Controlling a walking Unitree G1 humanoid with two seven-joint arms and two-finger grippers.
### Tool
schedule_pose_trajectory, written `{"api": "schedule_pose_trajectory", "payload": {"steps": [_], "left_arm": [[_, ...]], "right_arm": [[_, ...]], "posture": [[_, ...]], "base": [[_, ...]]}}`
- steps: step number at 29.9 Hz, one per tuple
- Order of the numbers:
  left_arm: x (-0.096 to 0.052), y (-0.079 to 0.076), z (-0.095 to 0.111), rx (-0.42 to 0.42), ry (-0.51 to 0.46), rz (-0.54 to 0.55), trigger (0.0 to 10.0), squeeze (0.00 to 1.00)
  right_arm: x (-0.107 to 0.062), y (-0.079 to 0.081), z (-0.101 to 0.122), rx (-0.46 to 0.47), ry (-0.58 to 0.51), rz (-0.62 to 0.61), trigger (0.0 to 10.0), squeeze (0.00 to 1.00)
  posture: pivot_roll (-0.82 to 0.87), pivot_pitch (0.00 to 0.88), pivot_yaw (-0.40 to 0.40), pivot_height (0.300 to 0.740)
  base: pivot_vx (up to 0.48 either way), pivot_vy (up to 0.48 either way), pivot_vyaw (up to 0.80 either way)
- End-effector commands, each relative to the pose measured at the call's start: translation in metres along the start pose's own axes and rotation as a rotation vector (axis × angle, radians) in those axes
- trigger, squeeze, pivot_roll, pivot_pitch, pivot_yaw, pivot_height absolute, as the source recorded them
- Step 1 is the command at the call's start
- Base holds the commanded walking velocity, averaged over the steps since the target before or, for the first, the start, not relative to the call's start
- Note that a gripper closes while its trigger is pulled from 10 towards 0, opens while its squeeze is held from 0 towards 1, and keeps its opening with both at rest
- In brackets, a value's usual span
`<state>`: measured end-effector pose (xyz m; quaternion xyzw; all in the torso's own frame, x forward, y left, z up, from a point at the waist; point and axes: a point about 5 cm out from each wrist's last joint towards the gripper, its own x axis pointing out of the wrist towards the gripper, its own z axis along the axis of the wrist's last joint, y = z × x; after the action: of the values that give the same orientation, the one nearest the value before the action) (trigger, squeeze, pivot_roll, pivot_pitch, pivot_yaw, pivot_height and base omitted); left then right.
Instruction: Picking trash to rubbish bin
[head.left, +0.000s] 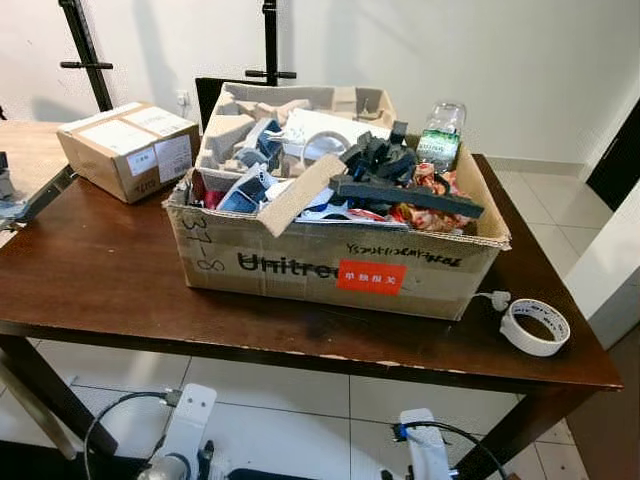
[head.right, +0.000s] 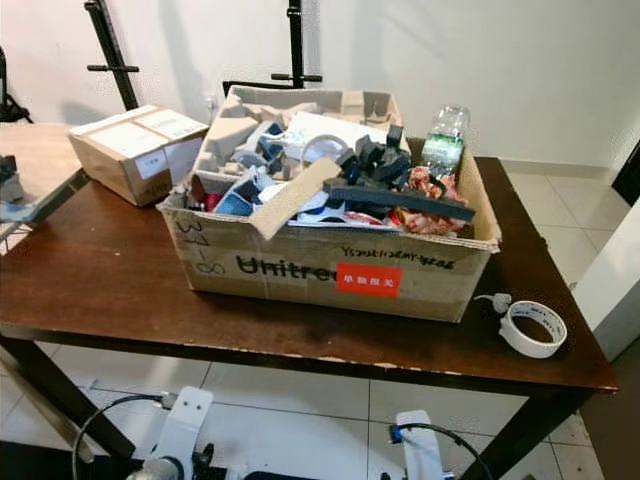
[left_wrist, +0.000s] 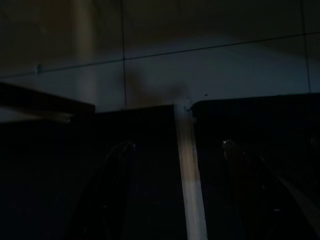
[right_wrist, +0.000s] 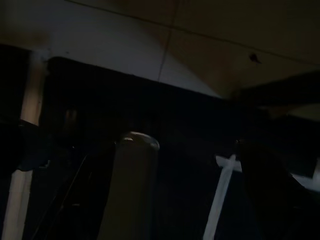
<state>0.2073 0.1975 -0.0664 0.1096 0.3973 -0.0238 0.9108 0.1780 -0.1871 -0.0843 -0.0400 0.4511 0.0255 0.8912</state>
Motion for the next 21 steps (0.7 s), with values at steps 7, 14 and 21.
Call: {"api": "schedule_pose_trajectory", "payload": {"steps": [7, 14, 21], "left_arm": [[-0.007, 0.042, 0.001, -0.176, -0.09, 0.009, 10.0, 0.0], [-0.011, 0.008, -0.002, -0.144, -0.12, -0.335, 10.0, 0.0], [-0.009, -0.011, 0.002, -0.152, -0.134, -0.386, 10.0, 0.0]], "right_arm": [[-0.005, -0.029, -0.003, 0.077, -0.002, -0.076, 10.0, 0.0], [-0.005, -0.027, -0.003, 0.028, -0.026, -0.064, 10.0, 0.0], [-0.002, -0.006, 0.001, 0.005, -0.042, -0.006, 10.0, 0.0]], "posture": [[0.07, 0.077, -0.006, 0.74], [0.08, 0.082, -0.003, 0.74], [0.08, 0.079, 0.018, 0.74]], "base": [[0.0, 0.0, 0.0], [0.0, 0.0, 0.0], [0.0, 0.0, 0.0]]}}
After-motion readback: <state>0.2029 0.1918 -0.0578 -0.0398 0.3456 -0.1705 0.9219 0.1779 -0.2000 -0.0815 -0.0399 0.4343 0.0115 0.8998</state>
